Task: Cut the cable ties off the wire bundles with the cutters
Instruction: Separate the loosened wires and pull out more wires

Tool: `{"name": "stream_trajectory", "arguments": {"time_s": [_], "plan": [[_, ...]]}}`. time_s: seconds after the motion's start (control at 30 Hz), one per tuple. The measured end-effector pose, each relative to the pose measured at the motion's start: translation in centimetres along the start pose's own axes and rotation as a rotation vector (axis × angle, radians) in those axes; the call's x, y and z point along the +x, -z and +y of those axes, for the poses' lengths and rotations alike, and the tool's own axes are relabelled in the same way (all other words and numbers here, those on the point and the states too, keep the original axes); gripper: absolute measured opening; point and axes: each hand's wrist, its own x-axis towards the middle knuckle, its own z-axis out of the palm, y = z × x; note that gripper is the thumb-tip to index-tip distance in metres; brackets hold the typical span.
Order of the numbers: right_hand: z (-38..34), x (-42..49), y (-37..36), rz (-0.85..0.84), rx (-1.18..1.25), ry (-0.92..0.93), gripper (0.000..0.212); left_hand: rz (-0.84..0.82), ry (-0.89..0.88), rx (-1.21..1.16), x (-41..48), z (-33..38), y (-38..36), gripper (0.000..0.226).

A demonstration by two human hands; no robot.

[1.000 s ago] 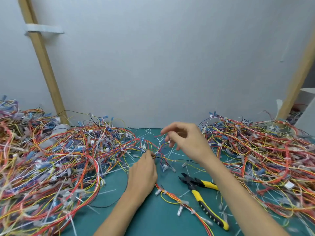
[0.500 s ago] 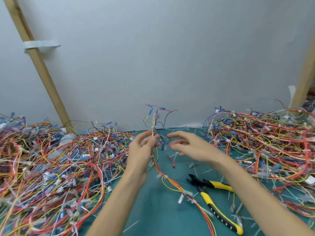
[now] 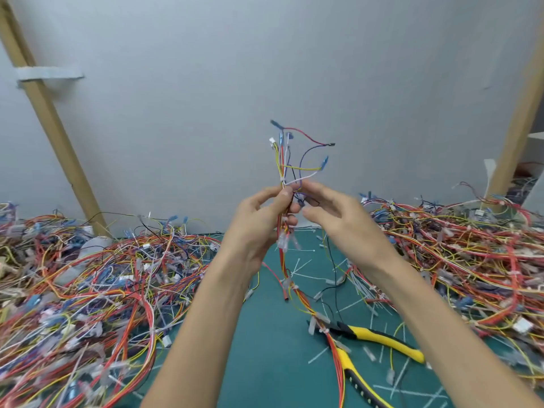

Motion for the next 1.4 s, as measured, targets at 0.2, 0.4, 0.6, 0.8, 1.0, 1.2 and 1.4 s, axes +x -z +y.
{"name": "stream_trajectory", "arguments": {"time_s": [0.2,0.4,0.6,0.8,1.0,1.2,1.4], "plan": [[1.0,-0.4,0.8,-0.085,-0.012,-0.154,0.035,-0.054,0.028,0.236,-0.5,-1.8,1.5,0.006],[1.6,-0.2,0.9,-0.117,-0.054,-0.284,0.035,0.009,-0.056,0.462,-0.5,-2.7,2.4,0.007],[1.9,-0.3,0.9,-0.122,-0.012,-0.318,0.028,-0.039,-0.078,0.449,-0.2,-2.5,2.2,0.011],[0.6,-0.7,0.6,-0.114,-0.048,-0.328,0.029,-0.035,-0.078,0.443,-0.8,-1.8,1.6,0.011],[0.5,-1.1,0.7,-0.092,-0.017,-0.343,0.025,-0.046,-0.105,0.437,-1.2,-1.8,1.3,0.011],[0.5,-1.0,1.0,-0.109,0.002,-0.361,0.022,-0.033,-0.039,0.524,-1.1,-1.6,1.2,0.016],[0.9,-0.9,2.1,-0.263,-0.350,-0.333,0.018,-0.189,0.117,0.499,-1.7,-1.1,0.9,0.019]]}}
